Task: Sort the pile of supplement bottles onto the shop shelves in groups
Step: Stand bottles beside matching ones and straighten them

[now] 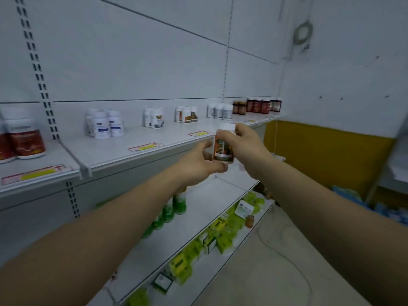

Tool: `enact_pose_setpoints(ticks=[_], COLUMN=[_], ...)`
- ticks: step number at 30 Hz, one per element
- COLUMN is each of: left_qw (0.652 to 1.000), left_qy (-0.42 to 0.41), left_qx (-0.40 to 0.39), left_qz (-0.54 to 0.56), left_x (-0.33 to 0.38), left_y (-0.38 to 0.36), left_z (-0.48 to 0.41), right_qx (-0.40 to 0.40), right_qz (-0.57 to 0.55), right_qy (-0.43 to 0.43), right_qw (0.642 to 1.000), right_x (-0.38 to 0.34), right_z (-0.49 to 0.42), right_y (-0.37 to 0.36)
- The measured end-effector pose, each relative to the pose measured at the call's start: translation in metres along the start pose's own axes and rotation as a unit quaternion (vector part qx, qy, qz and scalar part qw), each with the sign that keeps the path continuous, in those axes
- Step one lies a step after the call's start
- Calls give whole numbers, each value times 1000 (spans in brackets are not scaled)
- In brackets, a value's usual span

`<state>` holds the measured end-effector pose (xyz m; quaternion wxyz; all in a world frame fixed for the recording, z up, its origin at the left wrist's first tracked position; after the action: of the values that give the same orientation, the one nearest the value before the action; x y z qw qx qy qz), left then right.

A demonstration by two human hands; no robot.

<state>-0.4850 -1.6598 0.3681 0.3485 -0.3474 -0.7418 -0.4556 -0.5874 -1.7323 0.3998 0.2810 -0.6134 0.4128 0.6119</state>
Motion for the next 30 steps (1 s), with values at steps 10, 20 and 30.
enact_pose_setpoints(ticks=[10,20,30], left_qw=[962,879,828], left_qy=[30,159,258], left_qx=[-24,-23,-7], left_qz=[-271,-448,-498], left_x=[-60,-126,-158], left_y=[14,39,36], left_z=[-155,-267,-298], right_qx=[-20,-106,-237], right_qz=[3,58,115], right_qy=[20,46,122], right_qw=[1000,992,957], right_x=[22,31,60], right_z=[-174,-357,-461], right_y=[32,1,-30])
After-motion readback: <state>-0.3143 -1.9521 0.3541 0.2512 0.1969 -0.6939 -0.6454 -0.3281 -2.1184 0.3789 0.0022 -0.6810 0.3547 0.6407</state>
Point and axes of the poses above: each hand's wrist, its own z-axis away from the middle knuckle, its own y-axis out of the back of the hand, x = y × z, the point moved 3 cm from there along -z, towards the middle knuckle, and after that the axes turned 13 degrees about -y, right-handed, at the moved point
